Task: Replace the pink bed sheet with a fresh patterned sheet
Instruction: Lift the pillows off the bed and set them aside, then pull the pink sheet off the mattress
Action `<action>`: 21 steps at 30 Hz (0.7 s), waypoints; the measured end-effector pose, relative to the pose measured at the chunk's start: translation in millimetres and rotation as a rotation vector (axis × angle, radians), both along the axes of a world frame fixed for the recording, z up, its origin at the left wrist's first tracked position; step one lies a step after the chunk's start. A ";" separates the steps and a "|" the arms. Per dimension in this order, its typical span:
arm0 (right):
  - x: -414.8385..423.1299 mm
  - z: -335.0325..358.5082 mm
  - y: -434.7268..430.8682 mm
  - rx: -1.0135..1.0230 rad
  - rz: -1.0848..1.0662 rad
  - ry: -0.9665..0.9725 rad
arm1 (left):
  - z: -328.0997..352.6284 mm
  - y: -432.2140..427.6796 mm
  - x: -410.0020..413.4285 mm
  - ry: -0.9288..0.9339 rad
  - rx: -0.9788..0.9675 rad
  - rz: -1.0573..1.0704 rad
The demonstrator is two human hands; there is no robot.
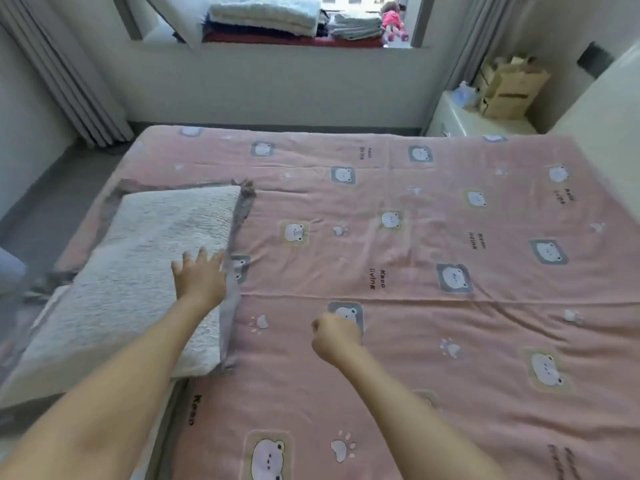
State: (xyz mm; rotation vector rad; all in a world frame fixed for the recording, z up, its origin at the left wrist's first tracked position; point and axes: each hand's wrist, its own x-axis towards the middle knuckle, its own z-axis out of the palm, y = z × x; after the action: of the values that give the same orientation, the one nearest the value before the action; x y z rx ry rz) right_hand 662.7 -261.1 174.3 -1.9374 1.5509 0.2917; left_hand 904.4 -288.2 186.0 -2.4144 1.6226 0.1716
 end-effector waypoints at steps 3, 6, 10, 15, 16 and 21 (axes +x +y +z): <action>-62.5 -7.1 4.5 0.039 -0.148 0.077 | -9.3 -5.9 -62.2 0.067 0.003 -0.114; -131.6 -5.2 14.5 0.055 -0.308 0.117 | -5.8 -2.4 -152.9 0.212 -0.009 -0.180; -223.7 4.0 37.4 0.052 -0.438 0.133 | 9.5 23.9 -283.7 0.411 -0.088 -0.435; -355.2 8.2 76.3 -0.038 -0.516 0.134 | 23.9 70.1 -397.1 0.470 -0.093 -0.459; -381.6 8.5 85.1 -0.044 -0.541 0.144 | 25.0 77.7 -413.5 0.484 -0.083 -0.441; -501.9 1.4 133.6 -0.002 -0.653 0.186 | 39.2 107.1 -480.2 0.524 -0.088 -0.464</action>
State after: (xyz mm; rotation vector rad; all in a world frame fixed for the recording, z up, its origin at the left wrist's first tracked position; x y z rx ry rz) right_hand 160.9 -127.4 175.7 -1.3281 2.1998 0.1876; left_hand 424.2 -181.1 225.2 -2.0778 2.4068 0.7057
